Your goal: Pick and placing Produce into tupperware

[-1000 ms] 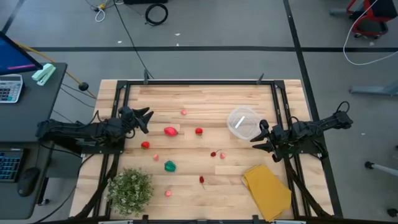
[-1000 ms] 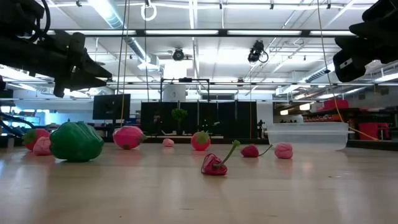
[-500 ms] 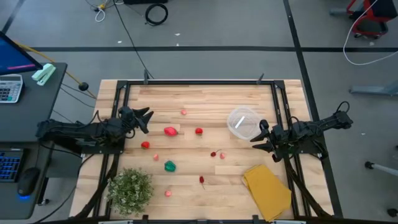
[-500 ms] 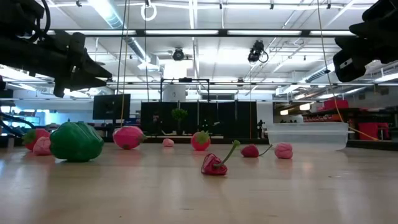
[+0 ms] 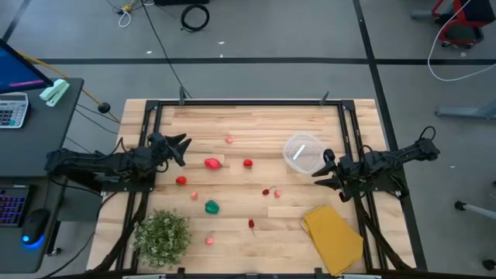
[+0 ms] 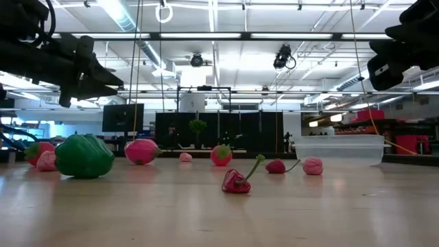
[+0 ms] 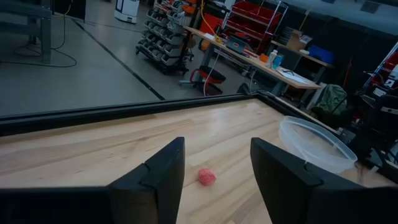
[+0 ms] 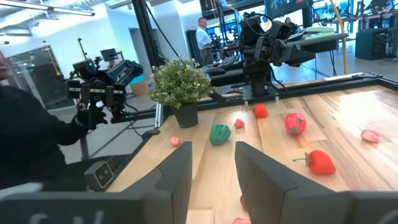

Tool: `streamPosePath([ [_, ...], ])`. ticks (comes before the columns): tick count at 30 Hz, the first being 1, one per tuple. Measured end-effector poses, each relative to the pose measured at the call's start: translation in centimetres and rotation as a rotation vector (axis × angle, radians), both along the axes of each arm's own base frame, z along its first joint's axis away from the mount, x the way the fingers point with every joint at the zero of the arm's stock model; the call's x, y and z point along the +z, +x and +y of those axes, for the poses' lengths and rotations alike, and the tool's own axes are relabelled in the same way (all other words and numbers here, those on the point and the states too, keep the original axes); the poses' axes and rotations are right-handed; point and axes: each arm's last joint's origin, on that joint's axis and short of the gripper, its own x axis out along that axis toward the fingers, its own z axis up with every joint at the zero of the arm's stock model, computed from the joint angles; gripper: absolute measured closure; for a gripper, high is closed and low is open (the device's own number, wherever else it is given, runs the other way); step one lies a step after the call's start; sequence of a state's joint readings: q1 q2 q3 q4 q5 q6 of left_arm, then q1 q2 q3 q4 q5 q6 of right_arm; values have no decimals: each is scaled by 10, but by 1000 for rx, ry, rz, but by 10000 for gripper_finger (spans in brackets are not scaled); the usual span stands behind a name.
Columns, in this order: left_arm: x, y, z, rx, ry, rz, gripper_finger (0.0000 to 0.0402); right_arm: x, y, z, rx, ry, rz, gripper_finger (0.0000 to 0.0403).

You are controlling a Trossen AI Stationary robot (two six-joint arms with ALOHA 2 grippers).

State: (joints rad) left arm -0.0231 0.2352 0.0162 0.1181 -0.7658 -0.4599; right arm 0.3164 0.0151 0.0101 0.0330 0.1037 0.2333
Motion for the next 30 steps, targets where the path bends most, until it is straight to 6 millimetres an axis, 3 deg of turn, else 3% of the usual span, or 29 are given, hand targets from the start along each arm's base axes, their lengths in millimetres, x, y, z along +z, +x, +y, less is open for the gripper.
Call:
streamPosePath([
  [15, 0, 0, 0, 0, 0, -6, 212, 0, 0, 0, 0, 0, 0, 273],
  [24, 9, 1, 0, 3, -116, -199, 212, 0, 0, 0, 0, 0, 0, 273],
  [30, 8, 0, 0, 5, -130, -210, 212, 0, 0, 0, 0, 0, 0, 273],
])
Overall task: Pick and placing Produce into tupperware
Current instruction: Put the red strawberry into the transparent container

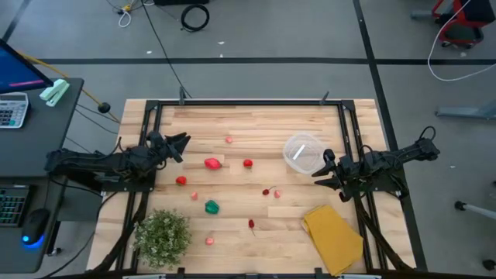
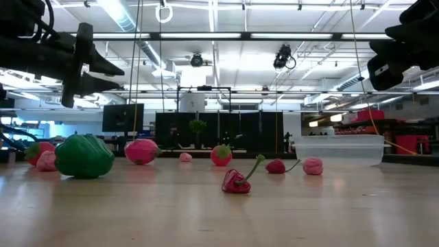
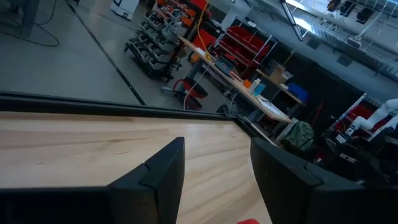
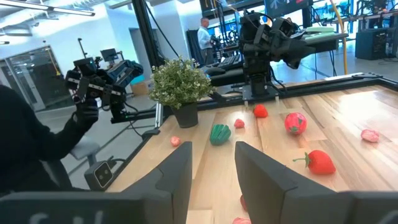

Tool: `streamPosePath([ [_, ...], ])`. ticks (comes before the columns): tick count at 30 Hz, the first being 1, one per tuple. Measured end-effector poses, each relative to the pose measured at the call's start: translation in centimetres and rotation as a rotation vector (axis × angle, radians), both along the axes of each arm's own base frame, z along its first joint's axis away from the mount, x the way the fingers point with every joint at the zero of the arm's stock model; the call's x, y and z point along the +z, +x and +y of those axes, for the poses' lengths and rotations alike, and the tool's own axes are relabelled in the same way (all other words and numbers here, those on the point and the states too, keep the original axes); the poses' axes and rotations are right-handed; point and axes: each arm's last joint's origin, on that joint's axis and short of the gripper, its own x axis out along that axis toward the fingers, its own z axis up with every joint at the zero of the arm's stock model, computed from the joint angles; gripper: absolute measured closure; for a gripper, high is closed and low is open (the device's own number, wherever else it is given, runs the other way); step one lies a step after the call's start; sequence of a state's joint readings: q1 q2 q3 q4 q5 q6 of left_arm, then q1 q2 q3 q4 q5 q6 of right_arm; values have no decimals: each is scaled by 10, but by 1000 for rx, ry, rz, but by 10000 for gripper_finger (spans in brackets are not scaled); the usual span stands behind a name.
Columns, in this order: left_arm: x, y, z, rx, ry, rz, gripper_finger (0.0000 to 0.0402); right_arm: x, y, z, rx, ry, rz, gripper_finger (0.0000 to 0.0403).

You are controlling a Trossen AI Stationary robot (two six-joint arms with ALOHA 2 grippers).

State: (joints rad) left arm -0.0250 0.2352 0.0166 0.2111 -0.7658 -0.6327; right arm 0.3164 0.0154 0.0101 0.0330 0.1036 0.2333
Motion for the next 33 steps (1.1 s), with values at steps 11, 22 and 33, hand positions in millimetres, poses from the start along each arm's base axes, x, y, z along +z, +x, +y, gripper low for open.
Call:
streamPosePath([
  [11, 0, 0, 0, 0, 93, 84, 212, 1, 0, -2, -62, 6, -10, 273],
  [22, -1, 0, 0, -1, 88, 88, 212, 1, 0, -2, -66, -77, -29, 273],
  [33, 0, 0, 0, -1, 185, 175, 212, 11, 0, -3, -122, -430, -183, 273],
])
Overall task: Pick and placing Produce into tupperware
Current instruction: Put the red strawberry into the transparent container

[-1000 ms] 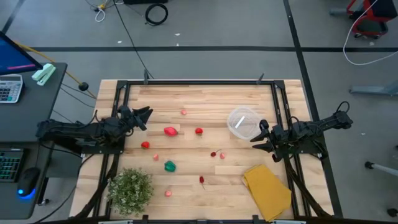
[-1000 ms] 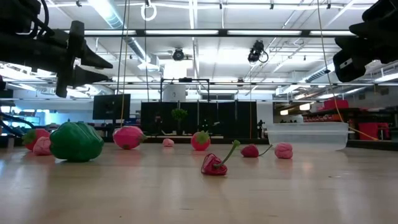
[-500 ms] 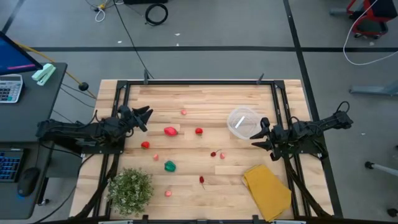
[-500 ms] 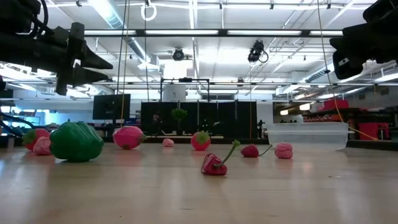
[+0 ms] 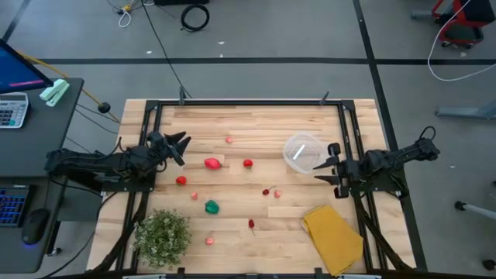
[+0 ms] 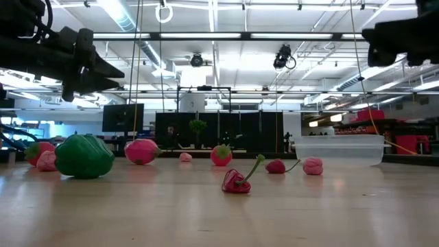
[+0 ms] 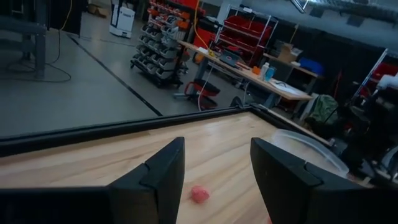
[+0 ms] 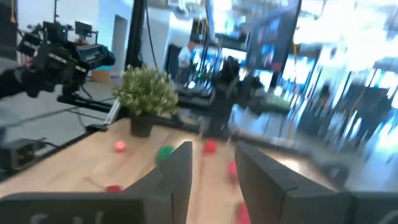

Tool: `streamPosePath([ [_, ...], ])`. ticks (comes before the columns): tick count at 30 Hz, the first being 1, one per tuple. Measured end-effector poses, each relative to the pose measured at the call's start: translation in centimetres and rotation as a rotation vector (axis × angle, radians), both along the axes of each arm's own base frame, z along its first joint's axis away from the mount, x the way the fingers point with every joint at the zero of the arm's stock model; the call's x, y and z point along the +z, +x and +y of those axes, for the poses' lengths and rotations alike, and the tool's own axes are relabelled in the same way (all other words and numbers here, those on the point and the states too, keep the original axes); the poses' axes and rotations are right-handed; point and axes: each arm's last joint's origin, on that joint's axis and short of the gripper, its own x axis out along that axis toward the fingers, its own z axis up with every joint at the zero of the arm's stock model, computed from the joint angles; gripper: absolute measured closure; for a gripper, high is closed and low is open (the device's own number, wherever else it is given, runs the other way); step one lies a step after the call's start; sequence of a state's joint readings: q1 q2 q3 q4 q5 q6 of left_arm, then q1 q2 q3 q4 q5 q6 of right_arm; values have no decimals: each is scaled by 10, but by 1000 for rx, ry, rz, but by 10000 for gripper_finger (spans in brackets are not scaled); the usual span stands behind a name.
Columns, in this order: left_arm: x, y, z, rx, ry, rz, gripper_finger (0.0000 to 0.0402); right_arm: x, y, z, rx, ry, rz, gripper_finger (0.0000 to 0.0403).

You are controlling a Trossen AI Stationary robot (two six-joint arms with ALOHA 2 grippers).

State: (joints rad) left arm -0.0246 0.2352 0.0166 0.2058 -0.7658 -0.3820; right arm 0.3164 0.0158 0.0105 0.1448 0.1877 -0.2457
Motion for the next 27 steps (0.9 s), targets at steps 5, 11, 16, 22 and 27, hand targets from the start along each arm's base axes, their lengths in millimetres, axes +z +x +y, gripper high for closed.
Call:
streamPosePath([
  [5, 0, 0, 0, -1, 75, 67, 207, 10, -2, -1, -35, -150, -125, 273],
  [11, 0, 0, 0, -2, 142, 129, 207, 17, -4, 0, -25, -247, -183, 273],
  [16, 0, 0, 0, -2, 144, 132, 209, 18, -5, 5, 152, -229, -216, 273],
  [22, 2, 0, 0, 0, 144, 113, 211, 19, -5, 4, 132, -263, -229, 273],
  [27, 1, 0, 0, -1, 141, 116, 212, 20, -5, 4, 123, -196, -223, 273],
])
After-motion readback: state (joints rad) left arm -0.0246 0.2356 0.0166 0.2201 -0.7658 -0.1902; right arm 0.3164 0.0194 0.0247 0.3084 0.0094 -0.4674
